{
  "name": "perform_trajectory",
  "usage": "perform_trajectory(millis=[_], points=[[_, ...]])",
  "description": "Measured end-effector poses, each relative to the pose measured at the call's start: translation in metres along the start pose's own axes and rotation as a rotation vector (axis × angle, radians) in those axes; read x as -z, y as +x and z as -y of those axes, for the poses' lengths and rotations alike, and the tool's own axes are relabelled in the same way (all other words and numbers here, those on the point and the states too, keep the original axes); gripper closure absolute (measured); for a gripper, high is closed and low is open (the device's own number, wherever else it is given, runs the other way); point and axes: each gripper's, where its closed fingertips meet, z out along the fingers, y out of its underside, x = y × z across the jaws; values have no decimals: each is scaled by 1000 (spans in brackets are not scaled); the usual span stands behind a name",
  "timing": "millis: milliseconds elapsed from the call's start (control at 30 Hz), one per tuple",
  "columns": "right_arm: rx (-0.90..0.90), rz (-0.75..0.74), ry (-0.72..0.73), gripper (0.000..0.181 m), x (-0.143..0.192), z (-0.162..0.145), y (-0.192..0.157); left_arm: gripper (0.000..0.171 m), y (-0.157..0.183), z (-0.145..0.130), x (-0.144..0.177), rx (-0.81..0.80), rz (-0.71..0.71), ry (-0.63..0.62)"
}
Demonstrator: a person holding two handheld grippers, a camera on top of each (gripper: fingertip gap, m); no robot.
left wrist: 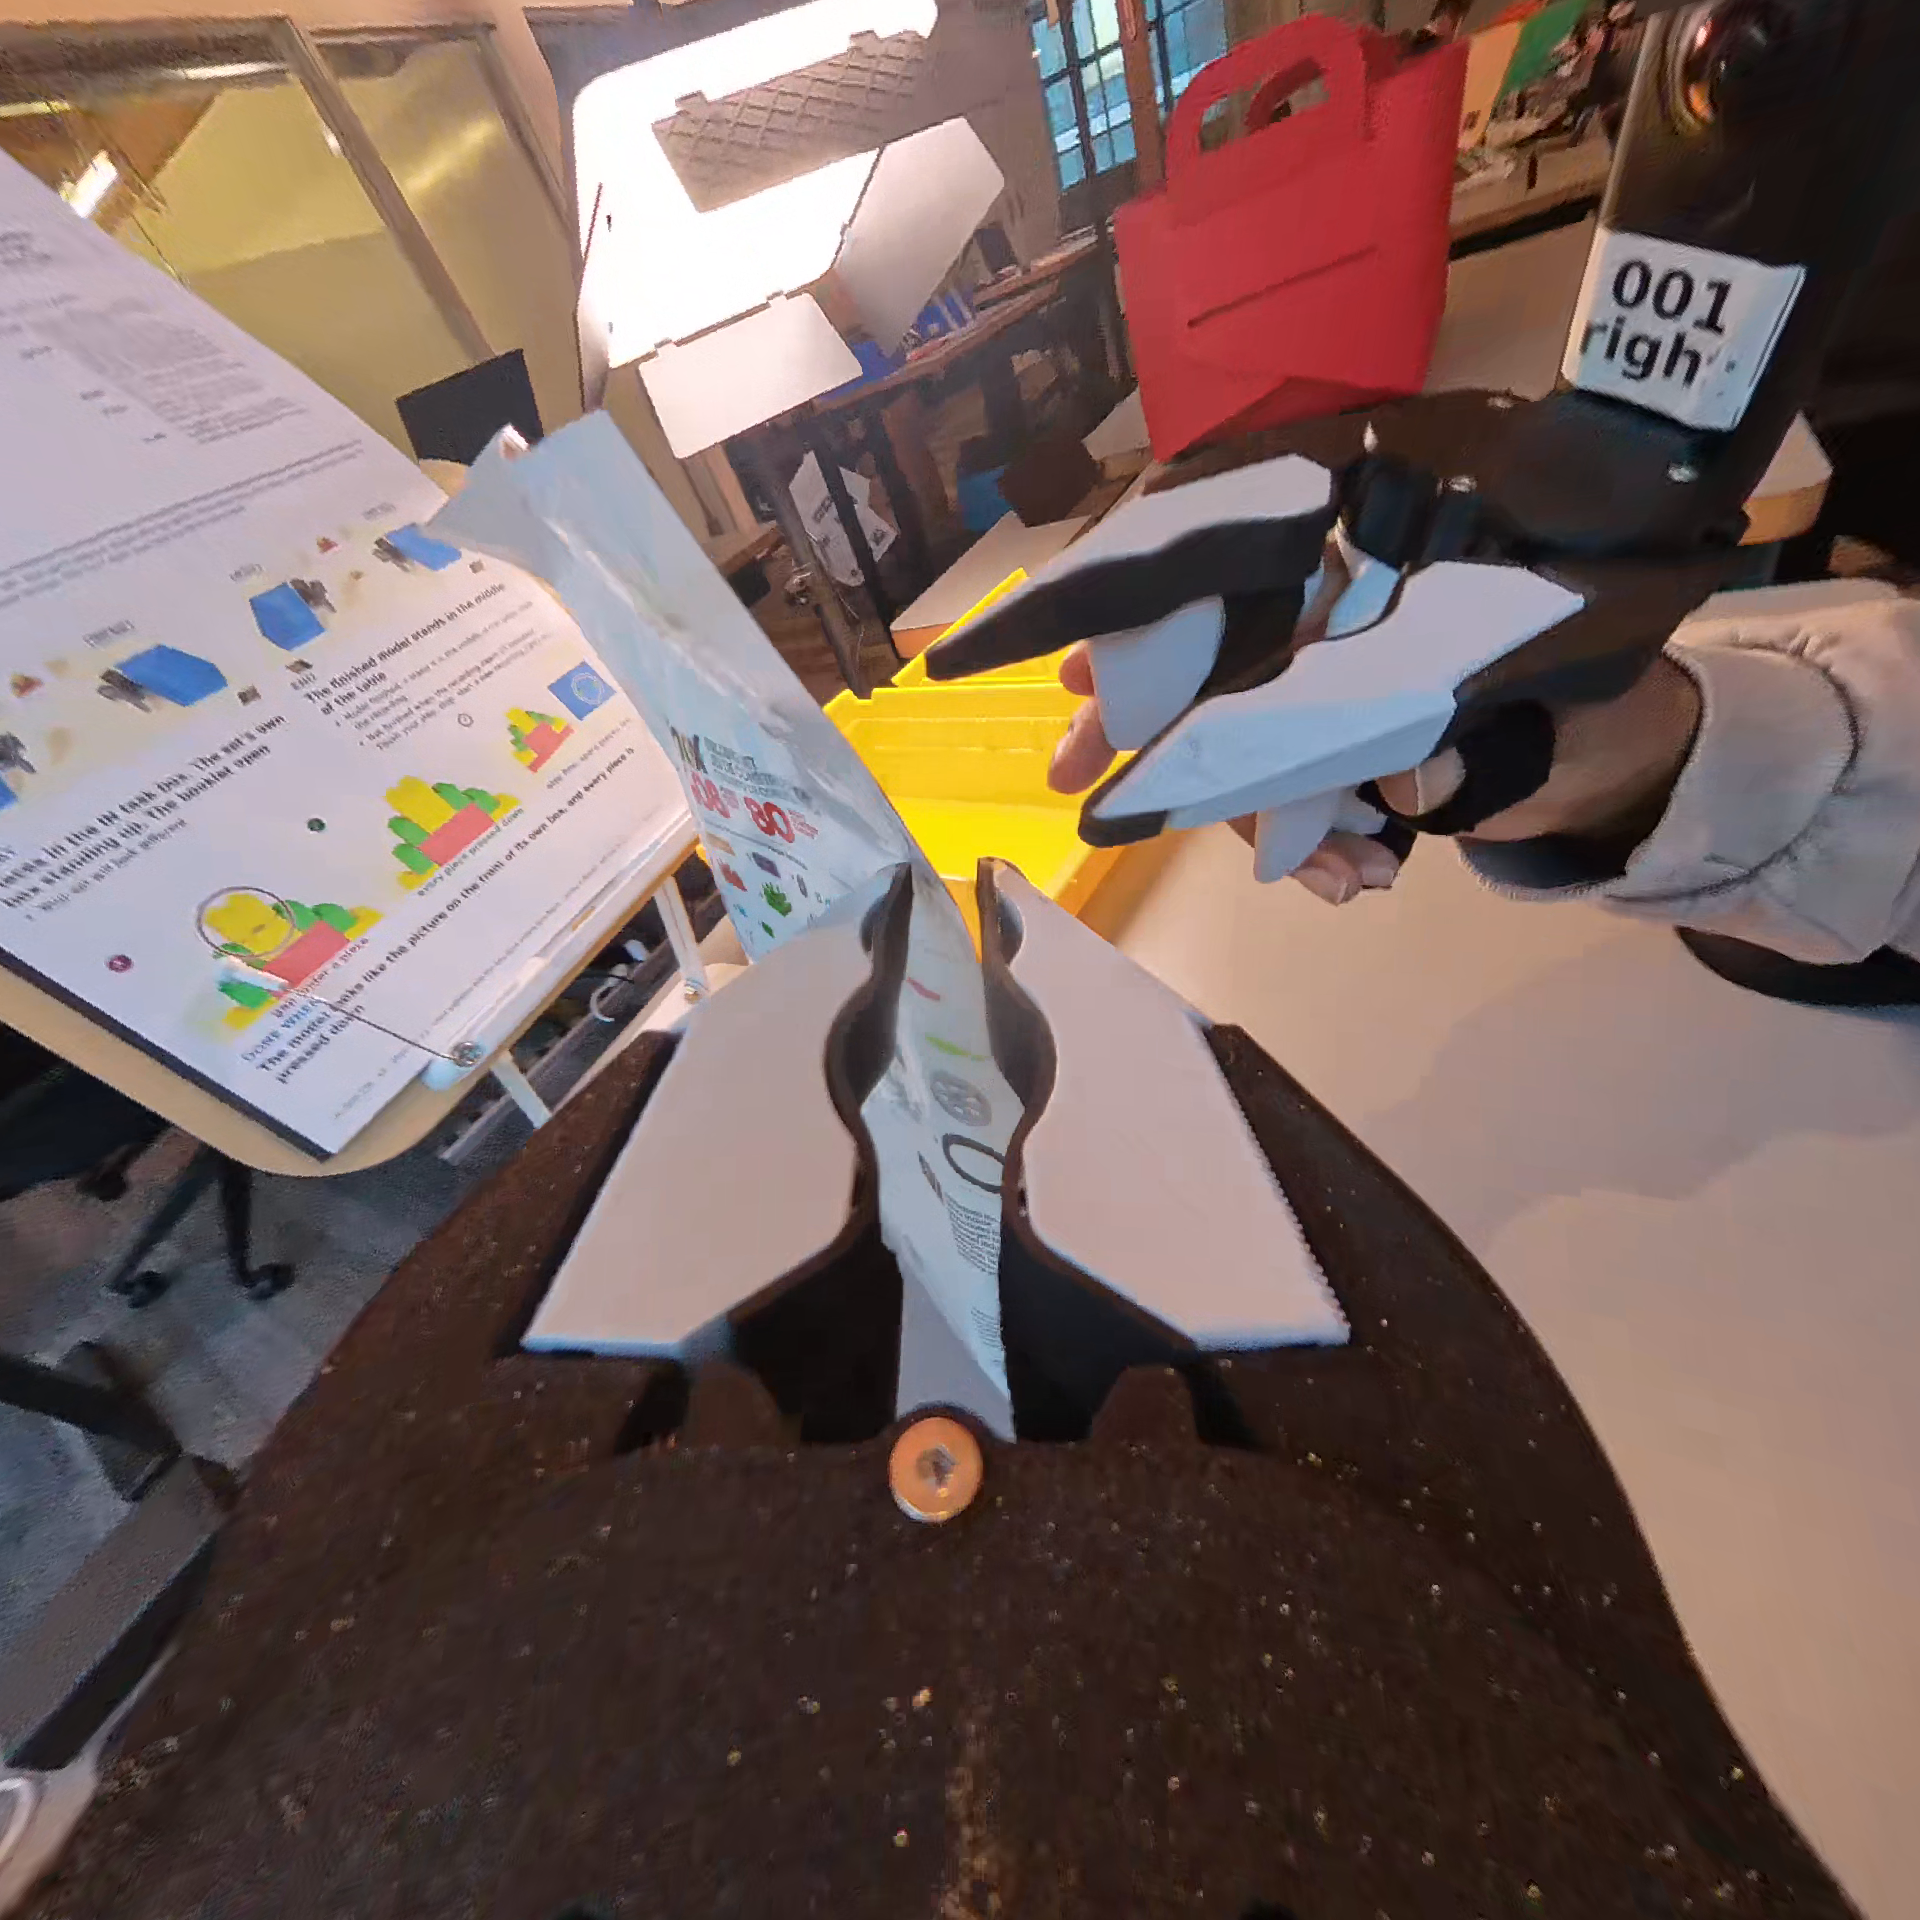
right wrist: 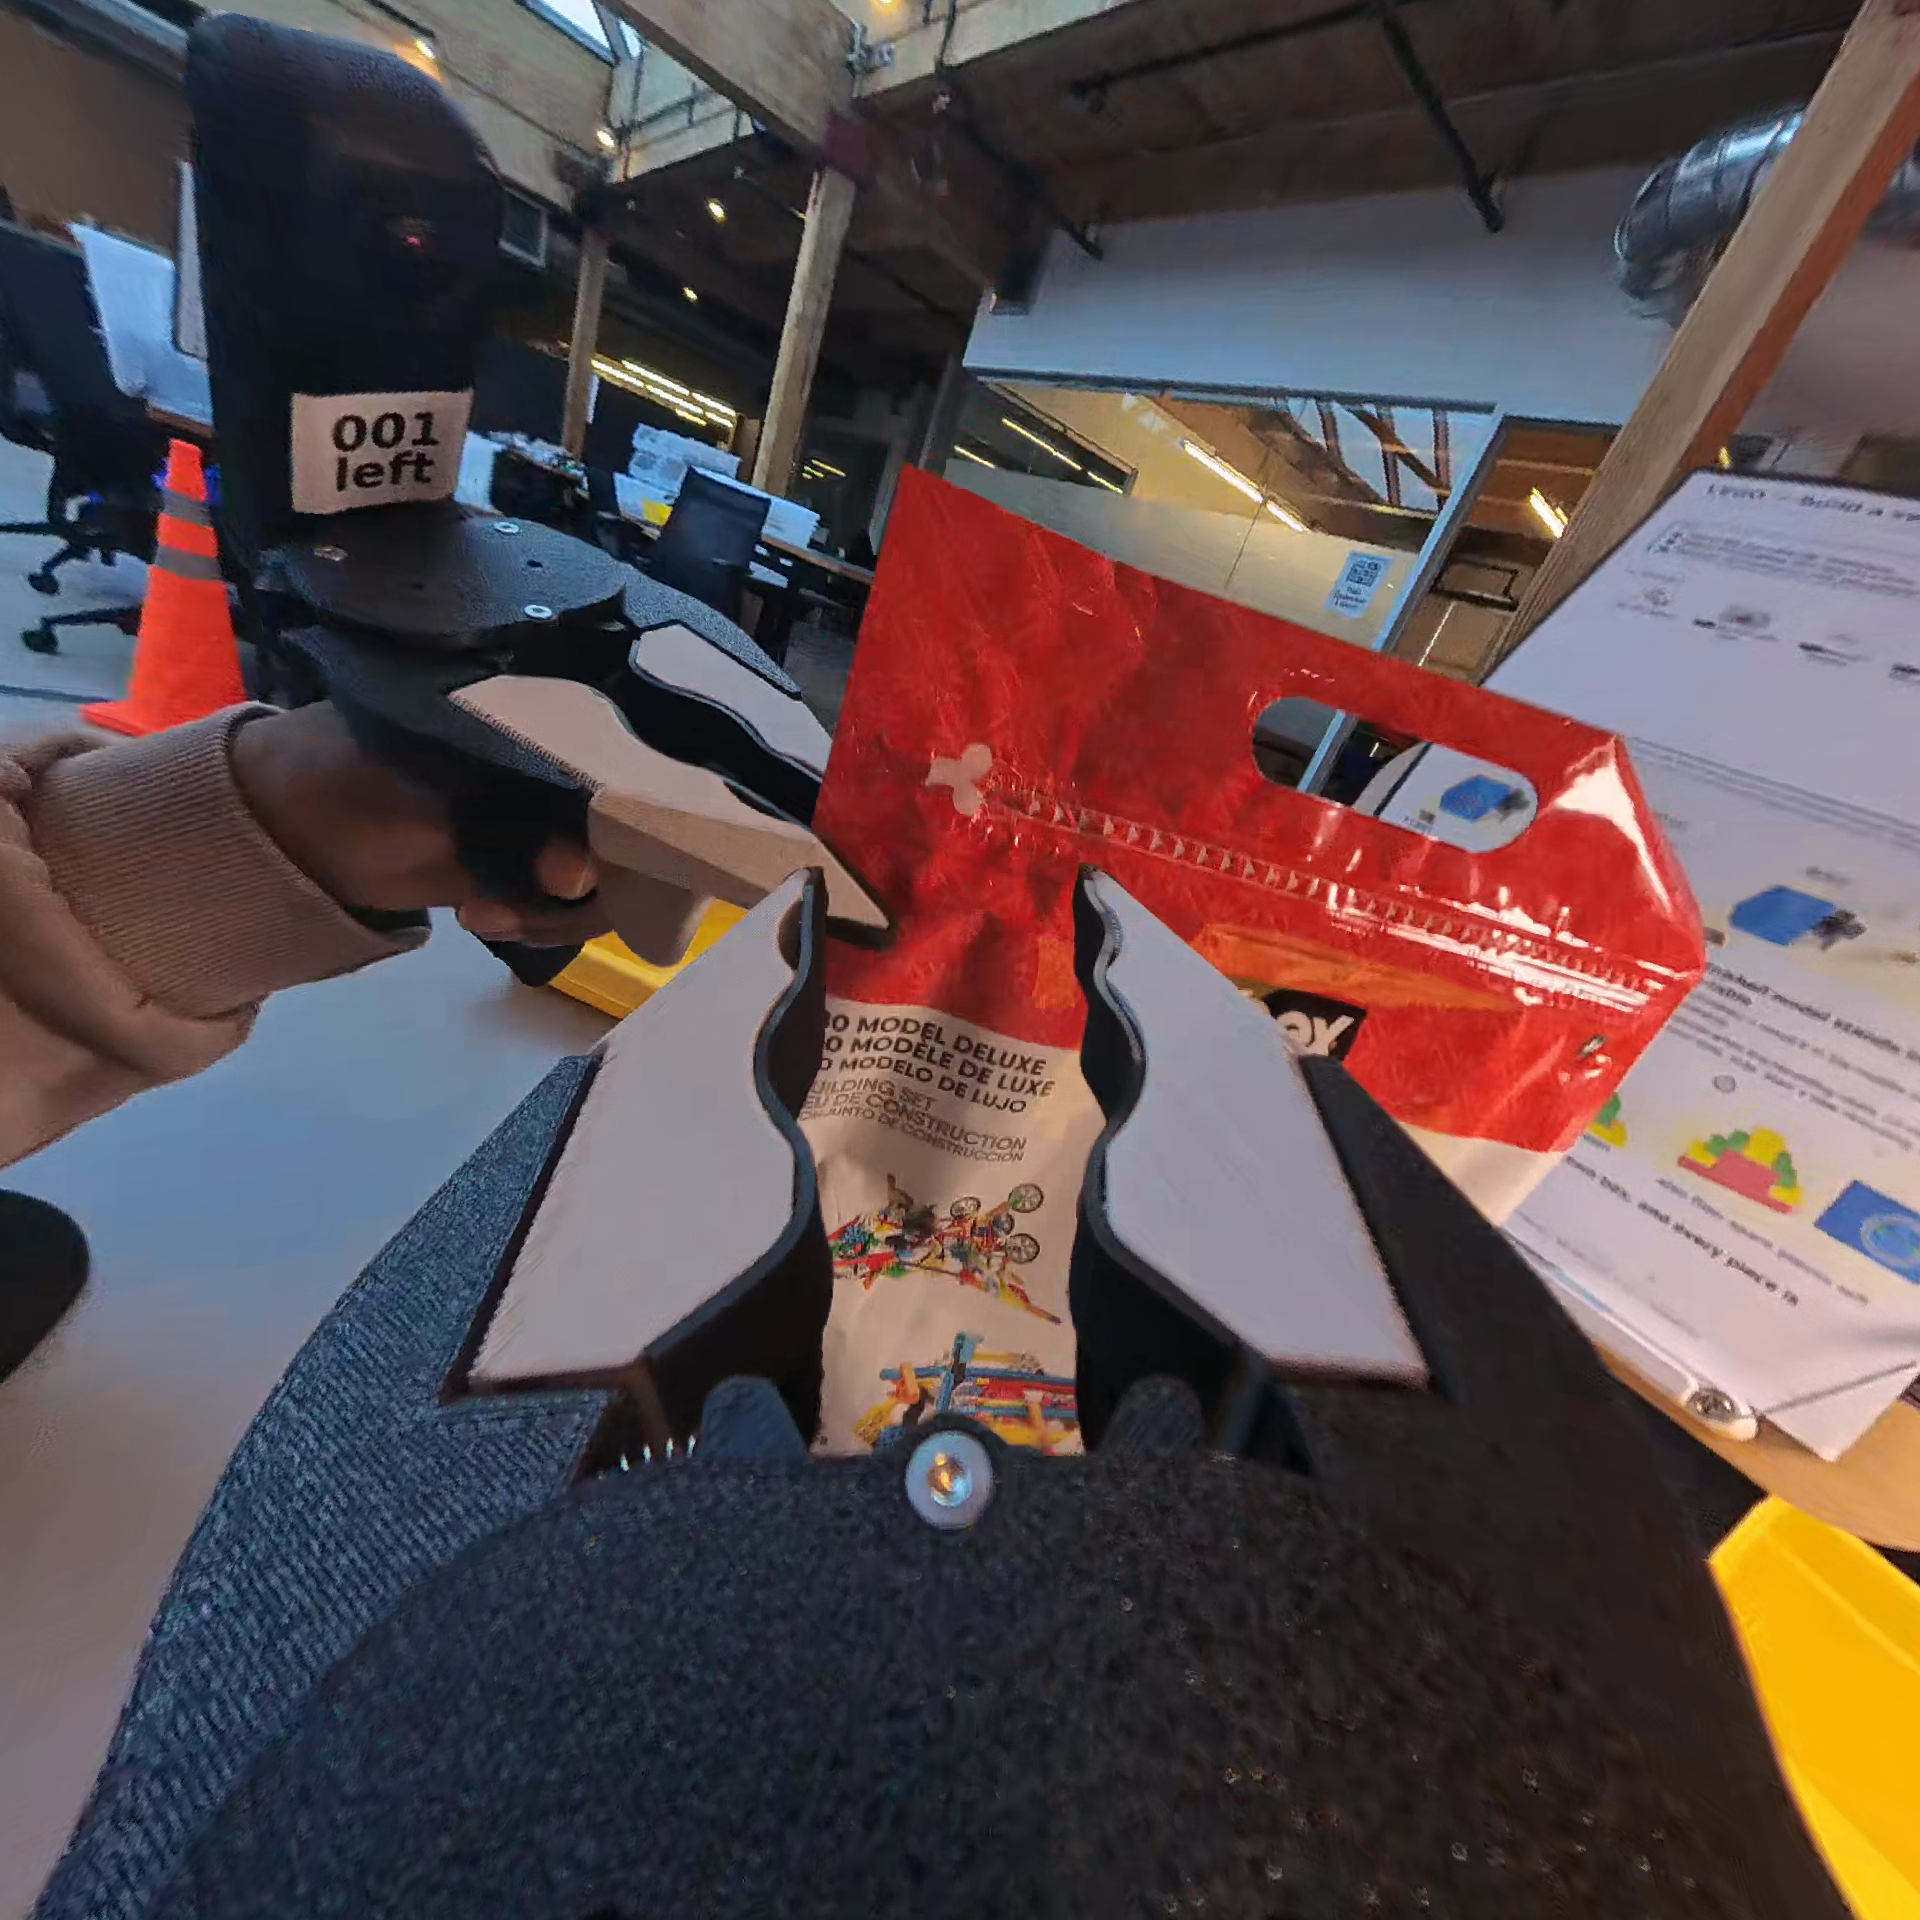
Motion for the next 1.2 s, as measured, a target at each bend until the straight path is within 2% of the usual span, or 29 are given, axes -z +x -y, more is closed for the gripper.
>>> perform_trajectory(millis=[133,300,567,700,867,1000,1200], points=[[76,33,-11,141,-2,7,-12,165,-1,17,15,-28,42,51],[83,31,-27,146,-9,7,-13,170,-7,21,15,19,65,108],[73,20,-63,146,-14,-17,-8,170,-15,27,23,161,23,232],[79,-1,-59,143,-20,-24,-11,171,-10,27,22,201,-47,246],[70,-85,-4,128,-20,-13,-5,171,-2,30,22,297,-171,295],[119,-104,8,133,-22,-10,-9,171,10,32,18,359,-284,310],[138,5,-16,134,-21,-8,-24,171,22,33,25,468,-492,361]])
